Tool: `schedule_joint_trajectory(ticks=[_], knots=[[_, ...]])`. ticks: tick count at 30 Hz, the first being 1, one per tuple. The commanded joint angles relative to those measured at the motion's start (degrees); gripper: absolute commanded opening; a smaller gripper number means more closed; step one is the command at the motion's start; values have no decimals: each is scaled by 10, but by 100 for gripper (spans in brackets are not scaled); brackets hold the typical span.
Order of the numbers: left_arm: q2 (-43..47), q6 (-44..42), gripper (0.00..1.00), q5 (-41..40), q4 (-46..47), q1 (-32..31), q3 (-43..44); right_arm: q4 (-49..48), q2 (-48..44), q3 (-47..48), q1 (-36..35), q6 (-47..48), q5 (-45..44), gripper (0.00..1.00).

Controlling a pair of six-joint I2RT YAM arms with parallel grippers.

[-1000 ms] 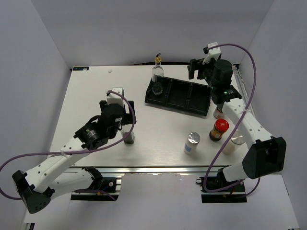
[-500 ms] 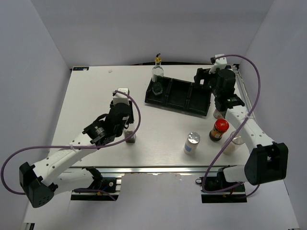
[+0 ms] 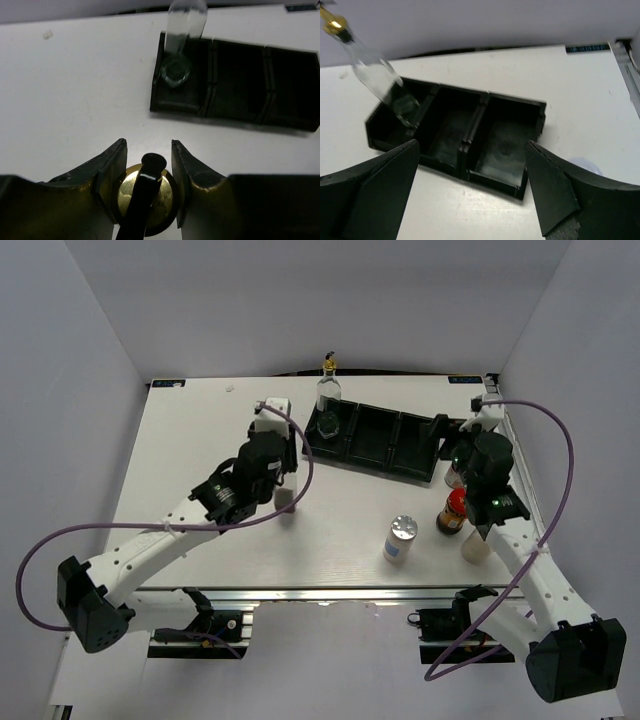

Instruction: Organize the condiment bottles

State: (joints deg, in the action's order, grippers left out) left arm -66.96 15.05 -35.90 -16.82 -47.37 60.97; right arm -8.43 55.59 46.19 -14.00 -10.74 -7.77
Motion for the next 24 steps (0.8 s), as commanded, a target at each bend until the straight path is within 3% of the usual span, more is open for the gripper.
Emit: schedule_joint_trajectory(ticks=[1, 10, 24], knots=[[-30, -46, 0, -8, 118, -3, 83, -33, -22, -47, 1, -19, -64, 89], [-155, -55, 0, -90, 229, 4, 198, -56, -50, -93, 3, -37, -140, 89], [-309, -63, 0, -51, 383, 53, 272, -55, -52, -97, 7, -29, -146, 89]])
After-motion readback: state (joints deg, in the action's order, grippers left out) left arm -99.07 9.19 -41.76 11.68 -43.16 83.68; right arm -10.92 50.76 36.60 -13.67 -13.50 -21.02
